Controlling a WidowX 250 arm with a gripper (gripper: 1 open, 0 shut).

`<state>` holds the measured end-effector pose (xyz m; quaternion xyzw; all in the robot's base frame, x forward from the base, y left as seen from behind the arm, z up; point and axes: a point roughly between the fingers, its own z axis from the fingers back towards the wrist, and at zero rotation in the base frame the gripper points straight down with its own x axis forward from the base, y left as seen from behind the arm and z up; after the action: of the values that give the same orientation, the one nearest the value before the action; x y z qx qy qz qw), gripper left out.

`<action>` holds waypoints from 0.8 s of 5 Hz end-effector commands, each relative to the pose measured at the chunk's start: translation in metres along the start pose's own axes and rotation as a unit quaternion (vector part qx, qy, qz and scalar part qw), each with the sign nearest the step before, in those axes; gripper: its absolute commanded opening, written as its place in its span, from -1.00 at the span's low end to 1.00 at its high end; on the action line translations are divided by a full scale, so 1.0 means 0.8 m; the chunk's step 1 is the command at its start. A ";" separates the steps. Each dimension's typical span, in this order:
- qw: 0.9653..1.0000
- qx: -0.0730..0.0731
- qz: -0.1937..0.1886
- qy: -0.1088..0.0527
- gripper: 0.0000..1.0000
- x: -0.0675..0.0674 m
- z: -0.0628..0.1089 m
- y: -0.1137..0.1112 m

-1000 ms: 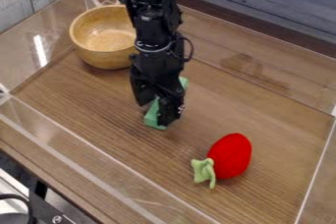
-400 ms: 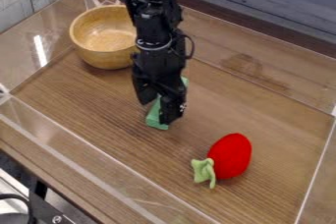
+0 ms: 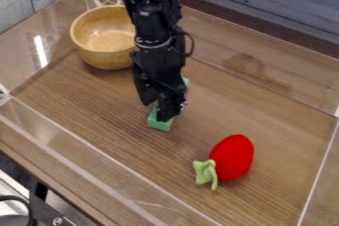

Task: Put the green block in the brown bowl

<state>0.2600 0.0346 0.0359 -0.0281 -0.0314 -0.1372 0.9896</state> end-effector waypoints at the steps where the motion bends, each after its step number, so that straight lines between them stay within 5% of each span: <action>1: 1.000 0.008 0.008 -0.020 -1.00 0.010 0.016 0.005; 2: 0.999 0.010 0.016 -0.030 -1.00 0.015 0.031 0.008; 4: 0.995 0.024 0.053 -0.076 -1.00 0.047 0.088 0.025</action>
<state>0.2903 0.0454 0.0883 -0.0251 -0.0751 -0.0837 0.9933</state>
